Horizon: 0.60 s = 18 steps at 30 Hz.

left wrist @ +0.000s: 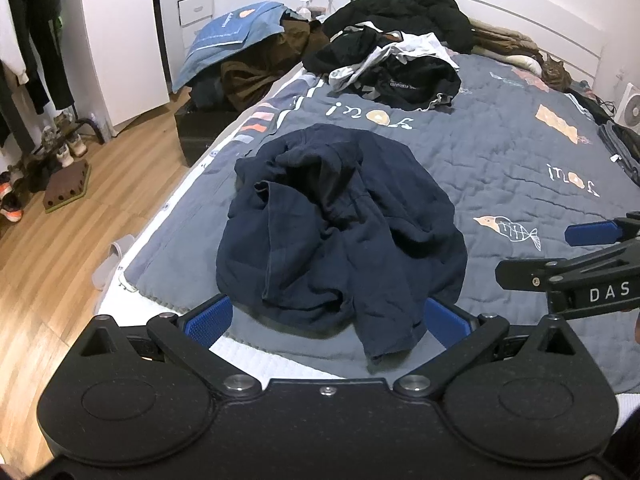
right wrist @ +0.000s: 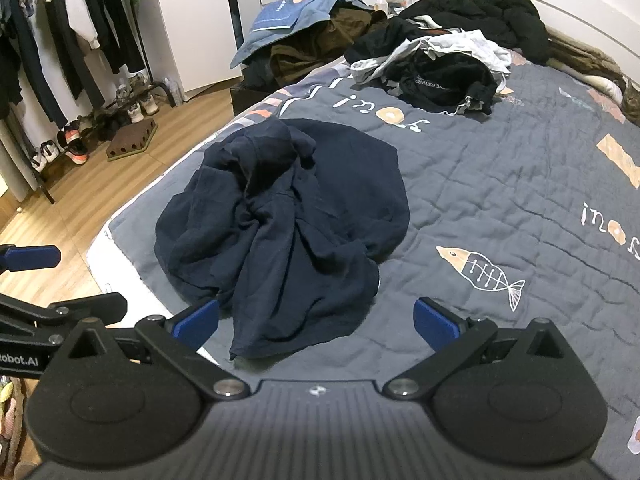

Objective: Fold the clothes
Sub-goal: 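Approach the crumpled navy T-shirt with both grippers open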

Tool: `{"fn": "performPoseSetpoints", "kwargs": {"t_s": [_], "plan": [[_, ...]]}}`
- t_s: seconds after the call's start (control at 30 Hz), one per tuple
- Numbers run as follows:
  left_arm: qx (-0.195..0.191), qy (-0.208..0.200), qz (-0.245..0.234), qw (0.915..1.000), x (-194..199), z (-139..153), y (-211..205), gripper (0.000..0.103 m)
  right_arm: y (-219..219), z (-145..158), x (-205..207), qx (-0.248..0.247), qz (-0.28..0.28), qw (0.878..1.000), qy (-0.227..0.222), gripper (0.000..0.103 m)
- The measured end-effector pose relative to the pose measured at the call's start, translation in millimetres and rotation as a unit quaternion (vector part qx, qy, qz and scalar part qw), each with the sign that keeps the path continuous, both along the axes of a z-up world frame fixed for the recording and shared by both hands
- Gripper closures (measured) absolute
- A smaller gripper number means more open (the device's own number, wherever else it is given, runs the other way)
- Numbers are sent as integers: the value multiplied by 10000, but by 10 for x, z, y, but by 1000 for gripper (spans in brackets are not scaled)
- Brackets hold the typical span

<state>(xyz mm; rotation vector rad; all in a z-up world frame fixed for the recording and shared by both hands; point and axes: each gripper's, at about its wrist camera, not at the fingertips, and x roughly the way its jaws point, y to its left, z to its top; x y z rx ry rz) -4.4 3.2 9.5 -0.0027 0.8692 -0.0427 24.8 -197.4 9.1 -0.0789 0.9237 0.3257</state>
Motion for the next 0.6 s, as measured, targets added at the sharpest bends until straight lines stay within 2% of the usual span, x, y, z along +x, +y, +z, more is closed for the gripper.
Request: {"fn": "performPoseSetpoints", "kwargs": {"t_s": [0.27, 0.5, 0.6], "plan": [[-147, 45, -21, 9999, 3, 8, 28, 0, 35, 3, -14, -6, 110, 9999, -29, 0], [-93, 14, 20, 10000, 6, 7, 39, 0, 46, 17, -20, 22, 140, 9999, -84, 0], [-215, 60, 10, 9997, 10, 6, 64, 0, 50, 21, -23, 3, 134, 9999, -98, 0]]}}
